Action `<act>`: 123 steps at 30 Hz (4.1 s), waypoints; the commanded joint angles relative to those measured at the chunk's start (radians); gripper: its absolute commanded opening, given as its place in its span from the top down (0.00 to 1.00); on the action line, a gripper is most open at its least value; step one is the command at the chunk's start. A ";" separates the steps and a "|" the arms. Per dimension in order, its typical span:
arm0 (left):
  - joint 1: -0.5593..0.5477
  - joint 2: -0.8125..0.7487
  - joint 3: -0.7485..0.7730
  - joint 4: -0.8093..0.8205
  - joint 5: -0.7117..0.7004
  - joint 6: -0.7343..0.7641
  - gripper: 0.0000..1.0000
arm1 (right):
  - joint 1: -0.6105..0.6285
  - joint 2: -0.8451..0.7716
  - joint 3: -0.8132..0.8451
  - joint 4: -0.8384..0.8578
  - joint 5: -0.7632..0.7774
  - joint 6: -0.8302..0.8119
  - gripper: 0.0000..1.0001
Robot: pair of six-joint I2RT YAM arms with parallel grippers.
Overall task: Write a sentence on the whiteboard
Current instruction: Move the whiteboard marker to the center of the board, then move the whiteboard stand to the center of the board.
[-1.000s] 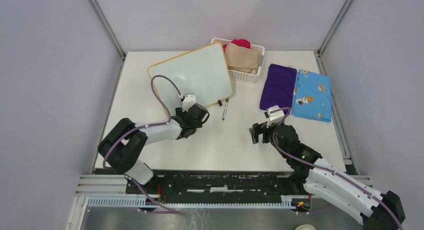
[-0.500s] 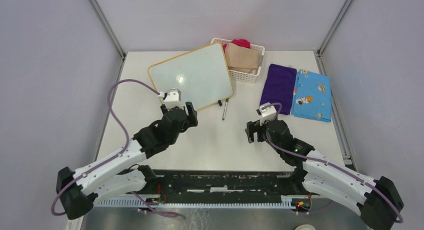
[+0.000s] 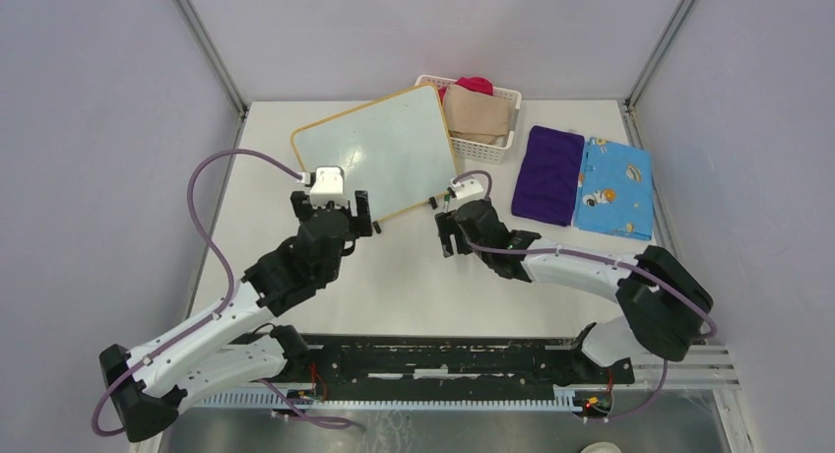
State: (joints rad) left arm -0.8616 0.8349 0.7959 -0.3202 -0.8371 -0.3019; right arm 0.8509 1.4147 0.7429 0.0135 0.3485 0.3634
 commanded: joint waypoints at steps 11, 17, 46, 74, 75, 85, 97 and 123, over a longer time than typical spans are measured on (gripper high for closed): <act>0.001 -0.242 -0.076 0.076 0.051 0.118 0.00 | -0.026 0.351 0.280 -0.010 0.060 0.141 0.24; 0.001 -0.255 -0.074 0.072 0.035 0.107 0.00 | -0.050 0.438 0.338 -0.065 0.089 0.137 0.32; 0.001 -0.204 -0.052 0.043 0.049 0.104 0.02 | -0.220 0.030 -0.183 -0.094 0.051 0.002 0.89; 0.000 -0.215 -0.055 0.029 0.037 0.101 0.01 | -0.090 0.030 -0.121 0.371 -0.122 -0.089 0.41; 0.000 -0.216 -0.055 0.029 0.035 0.101 0.01 | -0.089 0.054 -0.122 0.423 -0.104 -0.086 0.41; -0.001 -0.205 -0.050 0.014 -0.003 0.103 0.00 | -0.089 0.327 0.057 0.529 -0.080 -0.063 0.38; -0.001 -0.192 -0.053 0.011 -0.026 0.103 0.00 | -0.112 0.542 0.275 0.407 -0.069 -0.038 0.39; -0.001 -0.188 -0.054 0.017 -0.025 0.106 0.00 | -0.135 0.643 0.389 0.340 -0.066 -0.060 0.58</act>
State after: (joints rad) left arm -0.8616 0.6521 0.7219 -0.3210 -0.8371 -0.2298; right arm 0.7174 2.0556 1.1332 0.3565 0.2741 0.3046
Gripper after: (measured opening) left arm 0.993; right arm 0.444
